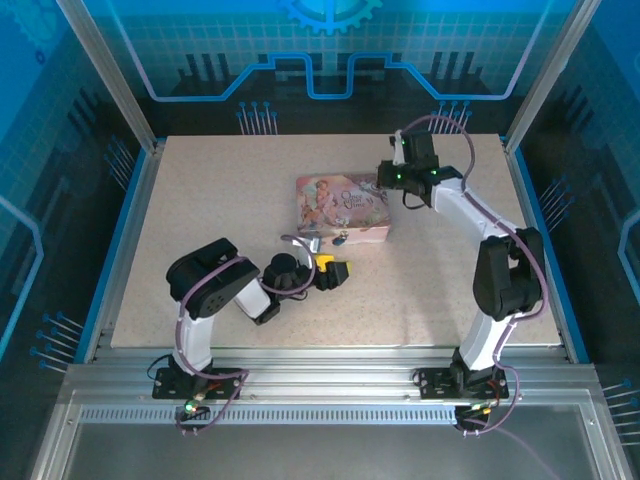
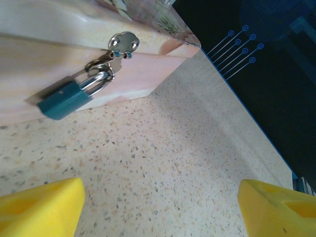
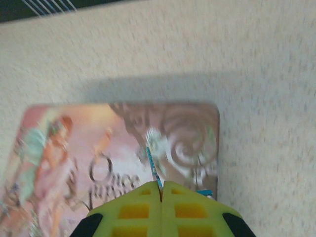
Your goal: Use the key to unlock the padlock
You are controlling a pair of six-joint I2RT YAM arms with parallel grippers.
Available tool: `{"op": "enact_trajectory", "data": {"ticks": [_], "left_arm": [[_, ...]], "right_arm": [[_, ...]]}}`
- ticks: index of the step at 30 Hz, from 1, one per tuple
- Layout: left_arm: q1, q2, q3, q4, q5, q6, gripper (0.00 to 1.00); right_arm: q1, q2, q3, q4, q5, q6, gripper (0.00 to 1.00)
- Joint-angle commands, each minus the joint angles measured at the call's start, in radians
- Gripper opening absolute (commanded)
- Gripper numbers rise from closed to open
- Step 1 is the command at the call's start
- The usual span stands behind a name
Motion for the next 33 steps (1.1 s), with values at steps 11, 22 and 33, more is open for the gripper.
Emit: {"op": "enact_trajectory", "data": {"ticks": [11, 22, 33], "left_arm": [[0.005, -0.204, -0.007, -0.307, 0.002, -0.067, 0.88], [0.011, -0.12, 0.08, -0.31, 0.019, -0.063, 0.89], [0.025, -0.036, 0.168, -0.294, -0.026, -0.052, 0.9]], "right_arm": [[-0.015, 0.412, 0.489, -0.257, -0.02, 0.004, 0.0], [-0.004, 0.535, 0.576, -0.367, -0.06, -0.009, 0.0], [0.009, 0.479, 0.454, -0.333, -0.071, -0.038, 0.0]]}}
